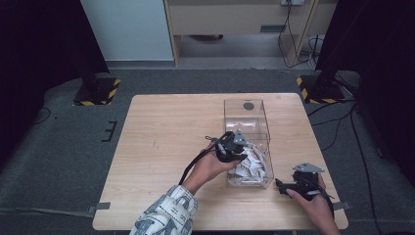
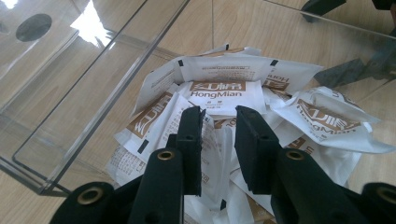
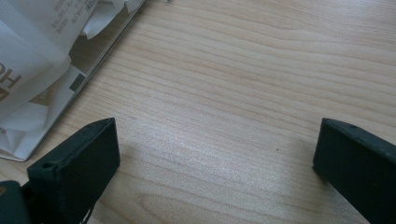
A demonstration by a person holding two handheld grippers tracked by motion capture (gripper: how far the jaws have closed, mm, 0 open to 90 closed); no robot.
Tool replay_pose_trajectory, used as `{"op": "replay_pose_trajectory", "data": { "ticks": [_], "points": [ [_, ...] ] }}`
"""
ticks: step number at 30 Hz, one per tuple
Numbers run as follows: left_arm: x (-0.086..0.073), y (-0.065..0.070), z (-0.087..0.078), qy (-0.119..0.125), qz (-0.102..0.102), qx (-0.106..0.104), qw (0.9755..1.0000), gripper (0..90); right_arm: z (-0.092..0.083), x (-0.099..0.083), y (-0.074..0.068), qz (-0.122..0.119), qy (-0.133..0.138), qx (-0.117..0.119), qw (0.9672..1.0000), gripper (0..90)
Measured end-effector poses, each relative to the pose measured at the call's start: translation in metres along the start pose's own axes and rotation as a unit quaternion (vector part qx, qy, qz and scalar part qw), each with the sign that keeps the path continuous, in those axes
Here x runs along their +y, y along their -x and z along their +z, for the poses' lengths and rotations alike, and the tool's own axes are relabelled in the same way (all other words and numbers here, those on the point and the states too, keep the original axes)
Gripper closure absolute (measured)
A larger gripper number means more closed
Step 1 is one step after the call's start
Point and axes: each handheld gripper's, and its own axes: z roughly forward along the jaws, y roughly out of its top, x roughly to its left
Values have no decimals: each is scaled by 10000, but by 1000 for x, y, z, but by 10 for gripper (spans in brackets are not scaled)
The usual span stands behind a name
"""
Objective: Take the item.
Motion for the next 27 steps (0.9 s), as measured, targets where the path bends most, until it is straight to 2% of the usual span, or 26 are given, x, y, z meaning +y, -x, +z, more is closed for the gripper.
{"op": "replay_pose_trajectory", "data": {
  "ticks": [11, 16, 17, 23, 24, 27],
  "points": [
    [-1, -1, 5, -91, 1, 68, 9999, 752, 0, 0, 0, 1, 1, 5, 10000, 8],
    [-1, -3, 5, -68, 27, -13, 10000, 885, 0, 0, 0, -1, 0, 6, 10000, 8],
    [-1, -3, 4, -58, 16, -24, 10000, 885, 0, 0, 0, -1, 0, 6, 10000, 8],
    [-1, -5, -6, 148, -42, -44, 9999, 898, 0, 0, 0, -1, 1, 5, 10000, 8],
    [0, -7, -7, 262, 41, -69, 9996, 898, 0, 0, 0, 0, 0, 5, 10000, 8],
    [-1, -6, -13, 320, -69, -117, 9994, 899, 0, 0, 0, -2, -7, 11, 10000, 8]
  ]
}}
